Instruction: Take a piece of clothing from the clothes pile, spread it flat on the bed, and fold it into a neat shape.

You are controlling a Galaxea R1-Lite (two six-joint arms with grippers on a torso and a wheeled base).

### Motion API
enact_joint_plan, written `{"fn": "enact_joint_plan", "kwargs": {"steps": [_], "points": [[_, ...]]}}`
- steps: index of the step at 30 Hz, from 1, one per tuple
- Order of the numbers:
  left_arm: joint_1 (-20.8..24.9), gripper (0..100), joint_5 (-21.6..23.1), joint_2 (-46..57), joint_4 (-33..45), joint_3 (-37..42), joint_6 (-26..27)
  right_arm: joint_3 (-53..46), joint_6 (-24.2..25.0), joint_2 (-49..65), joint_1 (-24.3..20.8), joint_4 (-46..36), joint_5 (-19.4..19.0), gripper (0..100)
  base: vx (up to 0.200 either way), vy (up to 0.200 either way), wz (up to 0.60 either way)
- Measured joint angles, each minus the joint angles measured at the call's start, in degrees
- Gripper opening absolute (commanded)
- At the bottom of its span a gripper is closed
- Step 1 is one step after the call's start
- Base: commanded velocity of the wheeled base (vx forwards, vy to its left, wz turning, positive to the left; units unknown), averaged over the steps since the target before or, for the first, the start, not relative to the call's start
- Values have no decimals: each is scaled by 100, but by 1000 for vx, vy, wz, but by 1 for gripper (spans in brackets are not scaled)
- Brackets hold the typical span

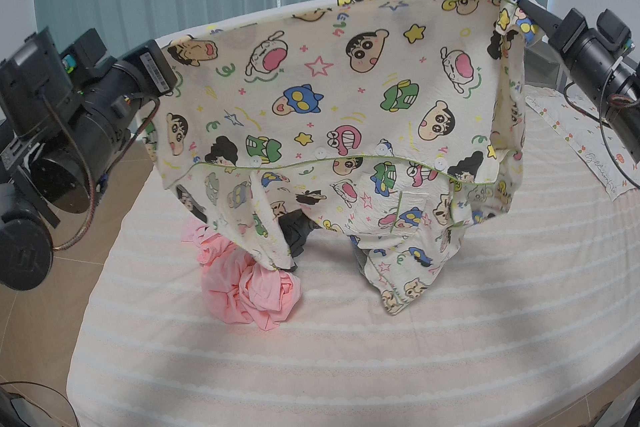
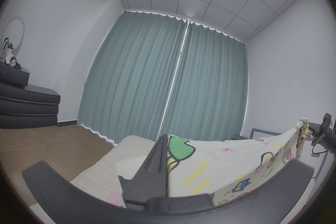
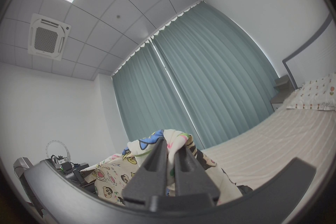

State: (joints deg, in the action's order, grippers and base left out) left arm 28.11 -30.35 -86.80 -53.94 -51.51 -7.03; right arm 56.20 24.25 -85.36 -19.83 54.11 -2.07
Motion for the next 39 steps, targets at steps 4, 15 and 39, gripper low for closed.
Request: {"fn": "enact_joint_plan", "kwargs": {"steps": [4, 15, 39], "points": [[27, 0, -7, 171, 13, 243, -18, -232, -30, 101, -45, -11, 0, 0, 0, 0, 0], [289, 0, 9, 243, 18, 1323, -1157, -1207, 163, -124, -56, 692, -4, 0, -182, 0, 0], [855, 0, -21, -146, -457, 2064, -2337, -3206, 1189, -976, 41, 3487, 41, 0, -17, -75, 0]]}}
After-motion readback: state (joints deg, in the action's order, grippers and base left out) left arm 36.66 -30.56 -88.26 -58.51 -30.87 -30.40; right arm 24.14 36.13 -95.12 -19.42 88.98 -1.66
